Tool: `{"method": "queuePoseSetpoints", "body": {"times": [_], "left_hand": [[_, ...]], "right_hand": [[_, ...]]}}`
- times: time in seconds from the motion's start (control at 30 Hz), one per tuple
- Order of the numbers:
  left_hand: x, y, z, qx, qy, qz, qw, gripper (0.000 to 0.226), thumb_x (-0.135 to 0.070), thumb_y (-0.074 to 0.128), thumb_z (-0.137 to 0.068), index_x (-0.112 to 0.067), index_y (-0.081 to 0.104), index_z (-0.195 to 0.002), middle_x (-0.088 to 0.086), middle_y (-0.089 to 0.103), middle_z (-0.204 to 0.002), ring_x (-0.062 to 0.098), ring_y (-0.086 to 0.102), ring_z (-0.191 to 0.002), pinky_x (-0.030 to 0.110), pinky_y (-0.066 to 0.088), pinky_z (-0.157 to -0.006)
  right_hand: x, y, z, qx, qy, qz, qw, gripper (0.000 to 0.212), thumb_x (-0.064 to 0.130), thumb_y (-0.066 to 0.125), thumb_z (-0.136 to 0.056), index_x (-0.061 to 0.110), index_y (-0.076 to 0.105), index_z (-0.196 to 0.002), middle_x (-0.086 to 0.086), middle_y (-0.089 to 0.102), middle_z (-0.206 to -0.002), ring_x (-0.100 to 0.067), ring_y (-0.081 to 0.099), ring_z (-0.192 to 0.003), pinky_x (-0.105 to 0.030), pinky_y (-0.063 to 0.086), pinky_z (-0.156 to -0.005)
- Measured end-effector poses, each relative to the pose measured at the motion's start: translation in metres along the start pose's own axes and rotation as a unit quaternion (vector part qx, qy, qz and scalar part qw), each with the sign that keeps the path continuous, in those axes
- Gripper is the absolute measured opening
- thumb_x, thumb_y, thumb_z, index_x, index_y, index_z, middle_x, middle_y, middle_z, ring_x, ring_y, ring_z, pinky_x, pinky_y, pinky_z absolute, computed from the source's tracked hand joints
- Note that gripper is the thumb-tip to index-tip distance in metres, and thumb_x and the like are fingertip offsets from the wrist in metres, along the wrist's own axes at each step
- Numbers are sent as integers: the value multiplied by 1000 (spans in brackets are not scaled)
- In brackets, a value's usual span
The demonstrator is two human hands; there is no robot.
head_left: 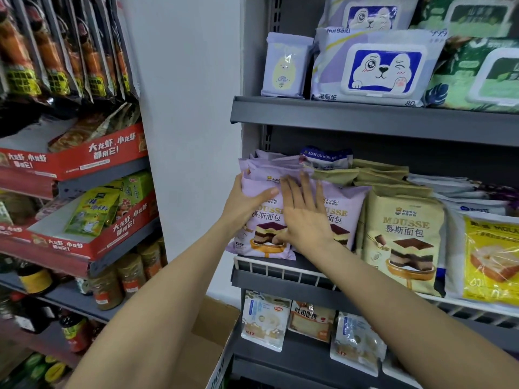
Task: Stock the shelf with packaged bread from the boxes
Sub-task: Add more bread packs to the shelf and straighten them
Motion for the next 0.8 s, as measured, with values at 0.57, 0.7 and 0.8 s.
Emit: {"method": "queuePoseSetpoints", "body": {"times": [0.57, 0.7, 0.8], "left_hand": [[-41, 7, 14, 151, 311, -643, 683, 121, -60, 71, -61, -16, 4, -152, 6, 10, -159, 22, 8, -148, 40, 1, -120], [-55, 14, 3, 183, 253, -681, 663, 134, -61, 79, -55, -15, -2, -152, 6, 7, -160, 21, 10, -147, 37, 8, -120], [-49, 16, 1, 150, 262, -692, 656, 130, -62, 79, -51, -16, 10, -151, 4, 28, -154, 22, 30, -140, 36, 26, -115]], "right_hand": [[-56, -29, 8, 104, 42, -47, 993, 138, 58, 75, -62, 8, -23, -146, -15, -15, -157, -30, -16, -145, -47, -10, -116], [-66, -30, -6, 135, 50, -78, 986, 138, 55, 81, -58, 15, -14, -150, -12, 9, -157, -29, 2, -147, -38, 6, -118], [-67, -29, -9, 135, 69, -75, 986, 134, 54, 81, -60, 19, -11, -151, -12, 28, -152, -31, 14, -145, -36, 19, -115]]}}
Point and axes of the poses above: each hand's wrist, its own z-axis away from the middle knuckle, its own y-axis out of the palm, x = y × z, the point moved 1 cm from there along -z, towards the middle knuckle
